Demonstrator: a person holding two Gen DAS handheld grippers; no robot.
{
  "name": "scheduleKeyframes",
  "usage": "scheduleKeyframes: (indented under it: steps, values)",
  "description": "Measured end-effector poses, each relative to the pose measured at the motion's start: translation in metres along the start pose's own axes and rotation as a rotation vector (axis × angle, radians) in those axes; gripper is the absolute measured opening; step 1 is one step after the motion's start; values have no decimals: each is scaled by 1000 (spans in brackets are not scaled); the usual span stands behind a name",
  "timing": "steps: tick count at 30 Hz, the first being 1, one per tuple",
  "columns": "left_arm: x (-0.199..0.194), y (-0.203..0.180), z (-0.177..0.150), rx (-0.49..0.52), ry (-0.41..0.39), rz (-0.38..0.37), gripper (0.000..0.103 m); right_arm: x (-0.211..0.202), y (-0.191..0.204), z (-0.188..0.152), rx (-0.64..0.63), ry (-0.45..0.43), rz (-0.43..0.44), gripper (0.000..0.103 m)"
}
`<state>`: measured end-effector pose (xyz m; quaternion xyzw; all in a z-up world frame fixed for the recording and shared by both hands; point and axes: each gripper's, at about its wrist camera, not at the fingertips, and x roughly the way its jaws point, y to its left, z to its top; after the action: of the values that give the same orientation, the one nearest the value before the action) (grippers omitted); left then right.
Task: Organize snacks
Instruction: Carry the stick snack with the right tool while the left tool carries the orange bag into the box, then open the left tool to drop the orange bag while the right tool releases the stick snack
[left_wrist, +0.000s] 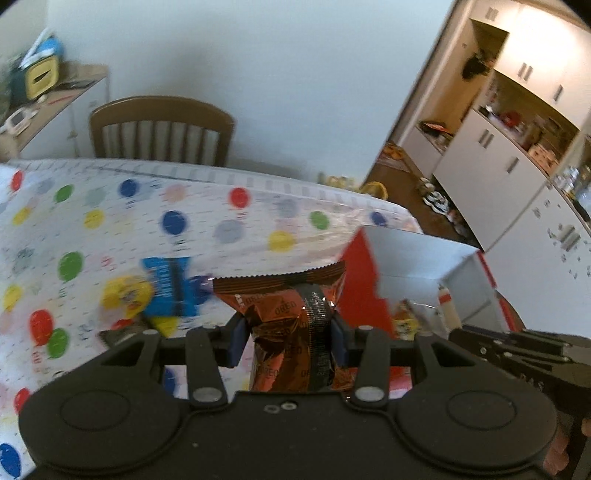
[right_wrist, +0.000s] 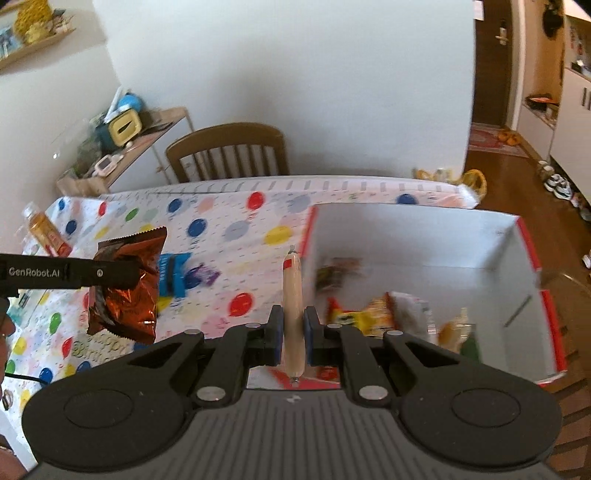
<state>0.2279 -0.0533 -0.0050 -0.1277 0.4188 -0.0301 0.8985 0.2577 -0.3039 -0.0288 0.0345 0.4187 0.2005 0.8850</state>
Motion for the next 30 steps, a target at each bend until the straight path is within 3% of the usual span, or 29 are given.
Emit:
scheduleKeyframes:
  steps: [17,30]
  values:
    - [75,-136,17,144,42,-7,43,4,-126,-5,70,13,-100,11]
    - [149,-176,28,188,142,64,43,48,-168,-18,92,105,-128,11]
